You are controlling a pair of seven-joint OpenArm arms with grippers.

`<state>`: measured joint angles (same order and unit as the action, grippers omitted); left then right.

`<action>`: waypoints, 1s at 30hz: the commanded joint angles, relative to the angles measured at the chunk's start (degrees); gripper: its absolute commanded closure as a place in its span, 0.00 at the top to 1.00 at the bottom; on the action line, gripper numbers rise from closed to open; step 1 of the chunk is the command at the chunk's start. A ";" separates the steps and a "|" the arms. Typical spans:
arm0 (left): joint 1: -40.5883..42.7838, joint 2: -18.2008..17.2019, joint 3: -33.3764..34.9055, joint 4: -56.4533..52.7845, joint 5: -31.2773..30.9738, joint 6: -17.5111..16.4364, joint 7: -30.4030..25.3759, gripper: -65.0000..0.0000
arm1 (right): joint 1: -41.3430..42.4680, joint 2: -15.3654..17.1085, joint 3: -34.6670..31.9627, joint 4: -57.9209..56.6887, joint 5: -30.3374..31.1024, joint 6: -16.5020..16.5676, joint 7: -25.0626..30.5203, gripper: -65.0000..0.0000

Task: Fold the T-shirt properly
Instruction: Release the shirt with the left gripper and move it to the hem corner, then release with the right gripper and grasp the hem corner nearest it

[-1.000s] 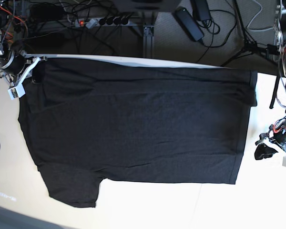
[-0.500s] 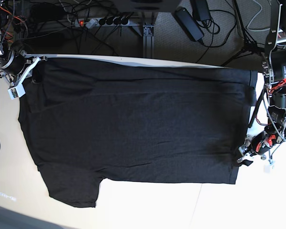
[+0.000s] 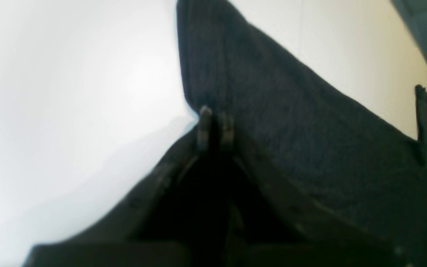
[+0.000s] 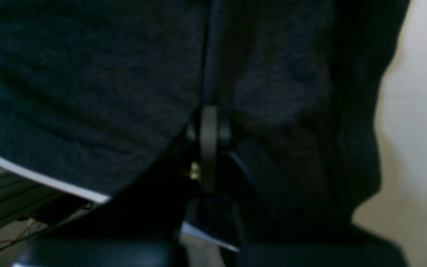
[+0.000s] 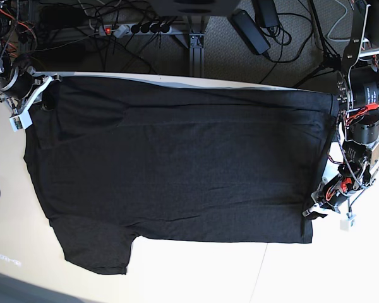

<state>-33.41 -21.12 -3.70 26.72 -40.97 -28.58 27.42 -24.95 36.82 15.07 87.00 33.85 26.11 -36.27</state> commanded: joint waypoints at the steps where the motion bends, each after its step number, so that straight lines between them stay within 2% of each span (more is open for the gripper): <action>1: -1.79 -0.66 0.00 0.57 -0.31 0.48 0.04 0.00 | -0.46 0.94 0.57 0.17 0.13 2.75 -2.01 0.00; 8: -1.79 -0.66 0.00 0.59 -0.37 0.24 2.82 0.00 | 1.62 -0.63 7.23 5.29 4.92 2.82 -0.24 0.00; 12: -1.79 -0.66 0.00 0.59 -2.45 -3.61 5.16 0.00 | 5.99 -0.59 10.73 6.99 6.25 2.80 -0.26 0.00; 16: -1.75 -0.66 0.00 0.59 -2.89 -5.42 6.16 0.00 | 13.38 -0.33 11.65 5.22 4.55 2.80 -0.20 0.00; 20: -1.75 -0.66 0.70 0.59 -2.89 -5.53 6.95 0.00 | 23.85 -0.28 11.56 -2.95 2.78 2.62 -0.17 0.00; 26: -1.62 -0.66 6.32 0.59 -2.89 -5.53 7.13 0.00 | 41.57 -0.33 11.54 -25.18 -0.44 2.60 2.03 0.00; 29: -1.66 -0.66 8.35 0.63 -2.95 -5.53 7.10 0.00 | 49.53 -0.33 11.54 -37.27 -2.25 2.62 3.41 0.37; 30: -1.66 -0.68 8.59 0.68 -2.93 -5.53 7.13 0.00 | 51.69 -0.33 11.54 -40.85 -3.02 2.62 3.98 0.46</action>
<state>-34.02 -21.43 4.64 26.98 -45.06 -33.52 33.17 25.34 35.09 26.26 44.95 30.15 26.22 -33.61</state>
